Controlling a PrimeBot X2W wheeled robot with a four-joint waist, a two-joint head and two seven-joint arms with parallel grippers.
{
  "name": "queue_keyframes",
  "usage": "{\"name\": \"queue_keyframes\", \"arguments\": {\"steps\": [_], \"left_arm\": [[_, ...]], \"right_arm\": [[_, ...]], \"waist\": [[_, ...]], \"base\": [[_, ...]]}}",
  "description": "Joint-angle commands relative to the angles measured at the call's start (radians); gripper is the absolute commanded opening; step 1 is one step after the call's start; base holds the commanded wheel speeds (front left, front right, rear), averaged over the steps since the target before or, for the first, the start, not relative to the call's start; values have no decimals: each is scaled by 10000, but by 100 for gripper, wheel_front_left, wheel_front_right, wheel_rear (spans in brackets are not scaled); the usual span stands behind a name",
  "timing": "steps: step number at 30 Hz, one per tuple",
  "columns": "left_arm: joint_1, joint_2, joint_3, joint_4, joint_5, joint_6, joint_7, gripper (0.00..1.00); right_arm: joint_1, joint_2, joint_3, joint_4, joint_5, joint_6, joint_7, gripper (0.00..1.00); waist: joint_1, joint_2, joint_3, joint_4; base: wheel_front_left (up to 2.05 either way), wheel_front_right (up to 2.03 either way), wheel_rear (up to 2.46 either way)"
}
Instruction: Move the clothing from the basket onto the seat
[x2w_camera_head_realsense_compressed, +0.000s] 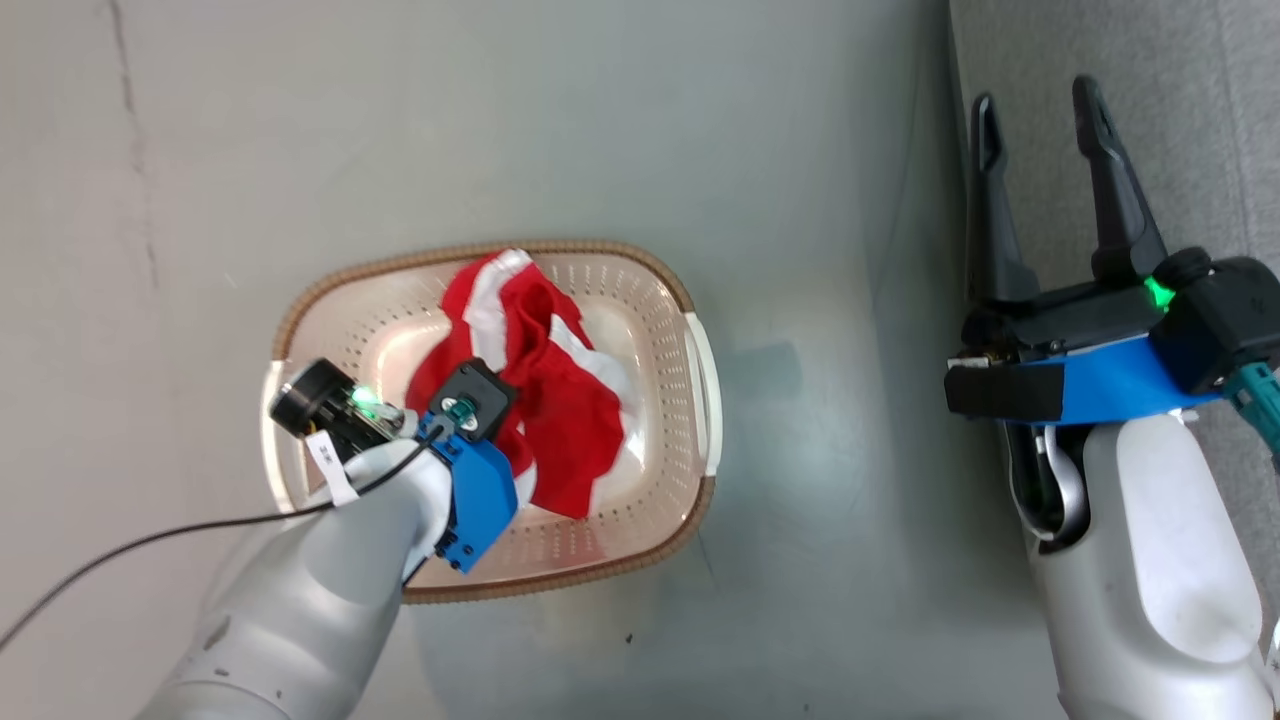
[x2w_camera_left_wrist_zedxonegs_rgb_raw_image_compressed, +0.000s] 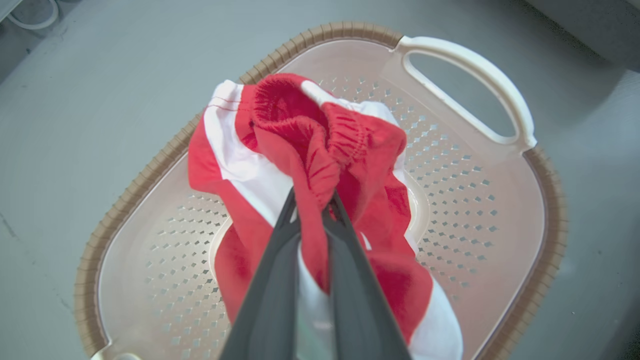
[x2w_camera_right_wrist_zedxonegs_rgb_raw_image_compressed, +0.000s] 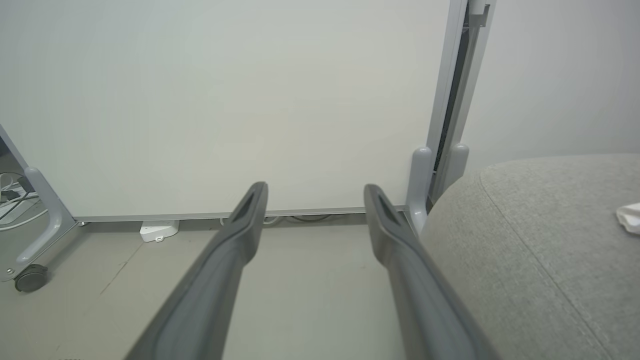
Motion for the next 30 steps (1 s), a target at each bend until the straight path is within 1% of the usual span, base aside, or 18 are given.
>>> {"name": "queue_keyframes", "arguments": {"steps": [1,5,15,24,30], "left_arm": [[227,6,13,-128,-94,-38,-69,0],[576,-48,27,-809,-465,-29,-90,0],[1335,245,505,-2865,-1066,-22,-81,0],[1716,404,1208,-4554,-990,-23,-79,0],[2015,484,1470,-5208,-825,13,-79,0]], "right_arm": [[190,-29,-27,57,-8,-11,0,100],[605,-114,-84,253,21,-11,0,100],[1545,-271,-77,592,82,-11,0,100],[2240,-434,-78,805,122,-11,0,100],[2740,-433,59,976,223,-11,0,100]], "waist": [[2,0,-615,231],[2,0,-1309,431],[2,0,-2744,793],[2,0,-3921,1032],[2,0,-4827,1022]], "base": [[0,0,0],[0,0,0],[0,0,0],[0,0,0],[0,0,0]]}}
